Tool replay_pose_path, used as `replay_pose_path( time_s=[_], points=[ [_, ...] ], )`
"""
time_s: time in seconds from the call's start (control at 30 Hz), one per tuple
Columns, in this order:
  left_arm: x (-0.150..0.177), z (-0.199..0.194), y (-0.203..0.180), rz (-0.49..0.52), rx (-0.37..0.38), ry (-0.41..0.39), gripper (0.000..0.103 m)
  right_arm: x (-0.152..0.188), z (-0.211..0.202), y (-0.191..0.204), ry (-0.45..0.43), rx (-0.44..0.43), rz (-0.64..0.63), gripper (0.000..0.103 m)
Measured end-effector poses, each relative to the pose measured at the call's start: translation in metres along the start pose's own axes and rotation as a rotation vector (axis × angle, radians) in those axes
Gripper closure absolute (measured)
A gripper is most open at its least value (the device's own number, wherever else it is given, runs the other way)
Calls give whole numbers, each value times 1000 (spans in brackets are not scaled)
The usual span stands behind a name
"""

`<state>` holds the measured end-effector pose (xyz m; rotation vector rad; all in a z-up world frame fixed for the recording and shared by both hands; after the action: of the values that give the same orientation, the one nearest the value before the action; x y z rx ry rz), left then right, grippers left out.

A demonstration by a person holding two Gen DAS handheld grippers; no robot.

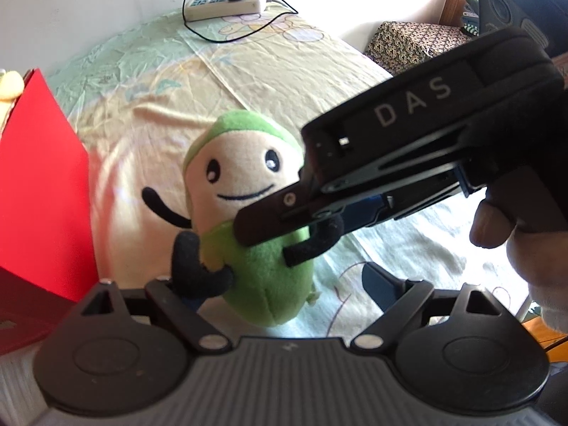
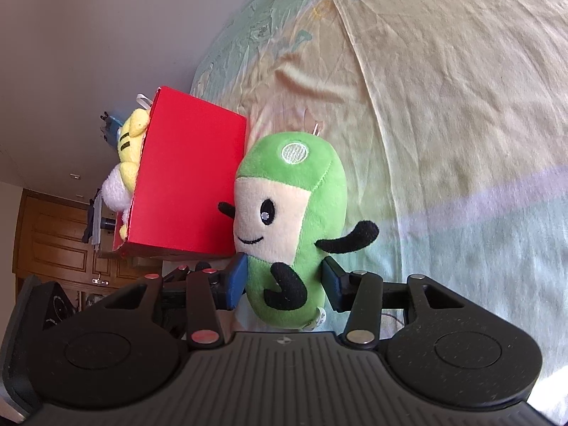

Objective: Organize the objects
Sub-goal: 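Lift and carry the green bean plush with the right gripper to the red box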

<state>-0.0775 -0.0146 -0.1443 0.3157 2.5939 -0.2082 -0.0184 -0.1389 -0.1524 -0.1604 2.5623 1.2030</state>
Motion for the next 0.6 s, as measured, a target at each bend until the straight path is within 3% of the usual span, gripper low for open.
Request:
replay_pose_path(
  time_s=[0.1, 0.23, 0.33, 0.6],
  points=[
    [-5, -4, 2, 14, -34, -43, 4, -1, 0, 0, -9, 3, -12, 49],
    [-16, 3, 9, -12, -13, -29, 4, -4, -2, -3, -36, 3, -9, 46],
    [-22, 12, 13, -38, -13, -15, 4, -9, -4, -6, -63, 8, 6, 38],
    [-33, 27, 14, -56, -22, 14, 5, -18, 1, -7, -68, 14, -1, 32]
  ],
)
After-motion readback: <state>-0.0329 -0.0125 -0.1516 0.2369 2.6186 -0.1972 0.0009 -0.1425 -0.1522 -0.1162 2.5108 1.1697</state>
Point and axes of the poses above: each gripper's, at about its wrist camera, not at the fingertips, and z roughly the way its jaws point, y to its left, x to its underside, the point moved 2 cm from there along z, roughly the way its jaws point, and after that the axes turned 9 degrees about -z, right-handed, at the moved point
